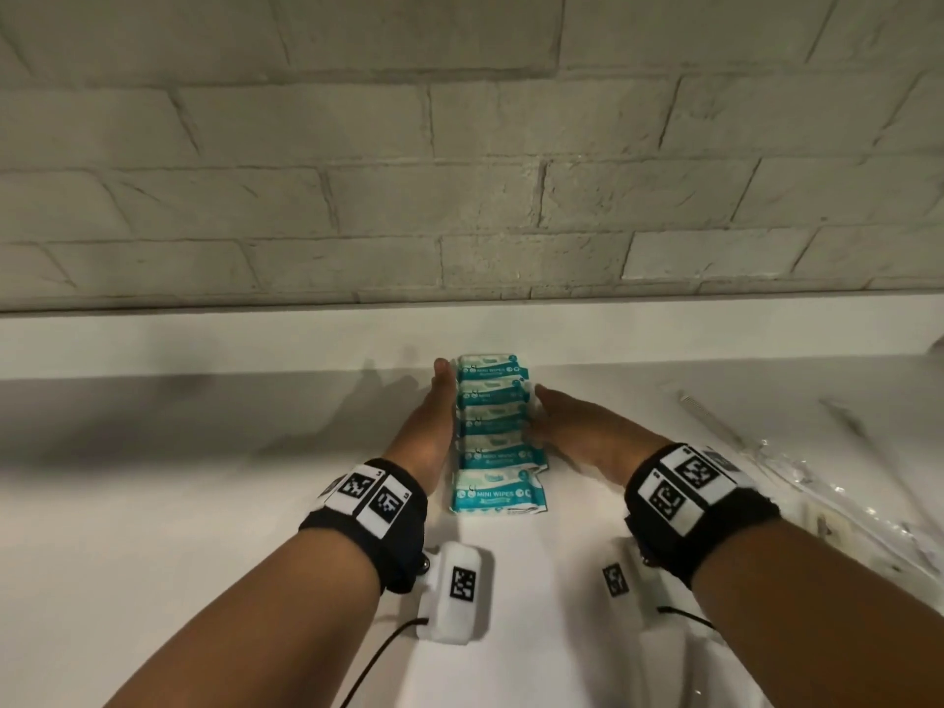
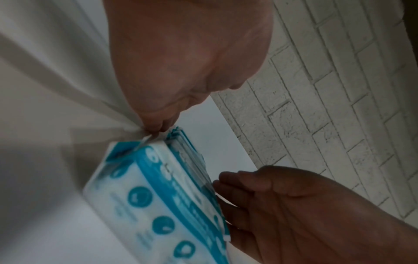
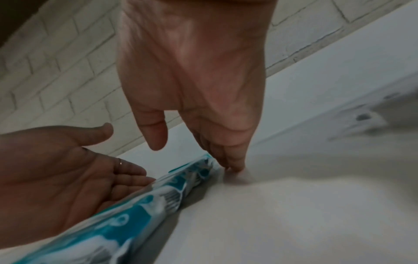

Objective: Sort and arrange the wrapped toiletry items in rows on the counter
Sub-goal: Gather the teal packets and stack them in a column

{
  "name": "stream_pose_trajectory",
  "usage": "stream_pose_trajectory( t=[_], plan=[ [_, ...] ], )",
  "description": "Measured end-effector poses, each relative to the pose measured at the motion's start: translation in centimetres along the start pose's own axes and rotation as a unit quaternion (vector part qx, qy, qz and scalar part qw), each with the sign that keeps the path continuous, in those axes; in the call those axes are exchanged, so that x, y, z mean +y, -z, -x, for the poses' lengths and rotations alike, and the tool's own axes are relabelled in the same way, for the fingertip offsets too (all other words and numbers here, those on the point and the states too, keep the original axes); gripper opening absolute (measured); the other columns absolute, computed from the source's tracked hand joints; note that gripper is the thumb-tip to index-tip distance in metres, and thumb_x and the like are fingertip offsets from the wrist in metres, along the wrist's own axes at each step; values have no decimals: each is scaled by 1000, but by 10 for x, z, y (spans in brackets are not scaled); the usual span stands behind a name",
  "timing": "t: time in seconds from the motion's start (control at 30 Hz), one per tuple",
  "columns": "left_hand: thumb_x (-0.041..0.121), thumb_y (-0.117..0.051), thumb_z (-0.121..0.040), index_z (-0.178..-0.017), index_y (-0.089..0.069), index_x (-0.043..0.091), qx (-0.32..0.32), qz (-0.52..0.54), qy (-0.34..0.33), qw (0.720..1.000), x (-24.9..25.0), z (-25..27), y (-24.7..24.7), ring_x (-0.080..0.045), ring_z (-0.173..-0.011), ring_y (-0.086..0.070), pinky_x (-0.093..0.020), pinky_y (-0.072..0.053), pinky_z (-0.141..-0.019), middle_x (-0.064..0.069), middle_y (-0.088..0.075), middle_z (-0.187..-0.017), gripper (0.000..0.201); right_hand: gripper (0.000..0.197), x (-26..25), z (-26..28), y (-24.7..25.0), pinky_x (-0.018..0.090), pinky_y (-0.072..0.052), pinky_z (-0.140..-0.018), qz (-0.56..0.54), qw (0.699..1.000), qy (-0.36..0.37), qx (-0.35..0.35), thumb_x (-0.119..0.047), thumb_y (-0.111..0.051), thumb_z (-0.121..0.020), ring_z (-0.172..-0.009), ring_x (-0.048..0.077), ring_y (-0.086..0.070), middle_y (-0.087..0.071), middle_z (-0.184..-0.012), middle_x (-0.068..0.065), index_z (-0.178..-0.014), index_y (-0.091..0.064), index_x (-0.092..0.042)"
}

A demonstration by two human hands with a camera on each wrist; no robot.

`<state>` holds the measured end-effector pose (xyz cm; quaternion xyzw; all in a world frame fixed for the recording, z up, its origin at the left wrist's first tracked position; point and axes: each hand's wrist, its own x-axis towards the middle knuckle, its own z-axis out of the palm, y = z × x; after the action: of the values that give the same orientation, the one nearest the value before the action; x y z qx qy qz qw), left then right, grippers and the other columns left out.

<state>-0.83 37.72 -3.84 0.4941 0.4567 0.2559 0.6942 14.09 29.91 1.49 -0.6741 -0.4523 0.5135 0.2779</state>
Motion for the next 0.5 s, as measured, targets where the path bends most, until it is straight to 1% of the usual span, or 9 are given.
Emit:
stream_pose_trajectory(
  t=[0.03,0.07,0.1,0.13,0.23,0.27,0.3,0.4,0.5],
  plan=[
    [79,-17,-83,-104,-70,26,-2,-5,11,1000,1,-2,-1,-20,-96,-72,-44,-48,-98,-4,-75,-101,78,45,0,-7,-2,16,-52,-89,-24,1000,-4,-15,4,-47,-94,-106,13,-59,-57,-133,8,-136,-45,-11],
    [82,-17,-79,-108,-70,27,-4,-9,17,1000,1,-6,-1,-24,-100,-71,-47,-46,-101,-7,-74,-106,81,40,3,-16,-4,33,-50,-100,-35,999,-10,-21,5,-47,-94,-109,20,-63,-63,-126,12,-131,-51,-11],
    [84,-17,-78,-110,-69,28,-6,-16,18,1000,1,-8,-1,-25,-101,-70,-48,-45,-102,-8,-74,-107,83,37,4,-23,-4,41,-48,-102,-25,999,-22,-17,3,-47,-93,-109,24,-65,-66,-121,13,-127,-53,-12],
    [84,-16,-77,-111,-69,28,-7,-21,20,1000,0,-11,-1,-25,-101,-70,-48,-45,-102,-8,-74,-107,83,35,5,-28,-3,43,-48,-102,-6,999,-31,-5,-1,-47,-94,-109,25,-65,-66,-122,12,-126,-54,-13],
    [83,-17,-79,-110,-68,25,13,-24,16,1000,4,-15,-2,-25,-97,-71,-47,-47,-100,-7,-75,-101,83,50,6,-33,6,31,-37,-108,24,996,-45,77,-14,-47,-99,-129,23,-49,-46,-145,7,-147,-34,-15],
    [82,-17,-80,-109,-68,24,21,-24,15,999,6,-17,-3,-25,-95,-72,-47,-48,-99,-7,-75,-98,82,54,6,-34,8,27,-36,-105,-4,995,-44,92,-15,-47,-100,-132,23,-44,-41,-148,6,-150,-28,-13],
    [82,-17,-81,-110,-67,23,25,-26,14,999,6,-19,-2,-25,-93,-72,-47,-49,-98,-7,-76,-97,82,51,4,-37,9,24,-37,-98,-33,994,-39,100,-14,-46,-100,-129,24,-45,-42,-143,8,-148,-30,-9],
    [83,-21,-80,-120,-62,21,22,-10,11,1000,6,-24,-5,-26,-93,-72,-48,-52,-94,-10,-75,-101,85,25,-1,-49,7,25,-40,-80,-35,995,-36,82,-12,-38,-102,-97,21,-51,-52,-113,15,-122,-52,-5],
    [89,-25,-72,-126,-59,24,21,-16,18,999,5,-25,-3,-26,-95,-72,-48,-52,-94,-9,-74,-103,91,18,-1,-55,5,23,-39,-70,-47,995,-29,82,-13,-37,-102,-77,13,-48,-54,-96,10,-96,-54,-11]
  ],
)
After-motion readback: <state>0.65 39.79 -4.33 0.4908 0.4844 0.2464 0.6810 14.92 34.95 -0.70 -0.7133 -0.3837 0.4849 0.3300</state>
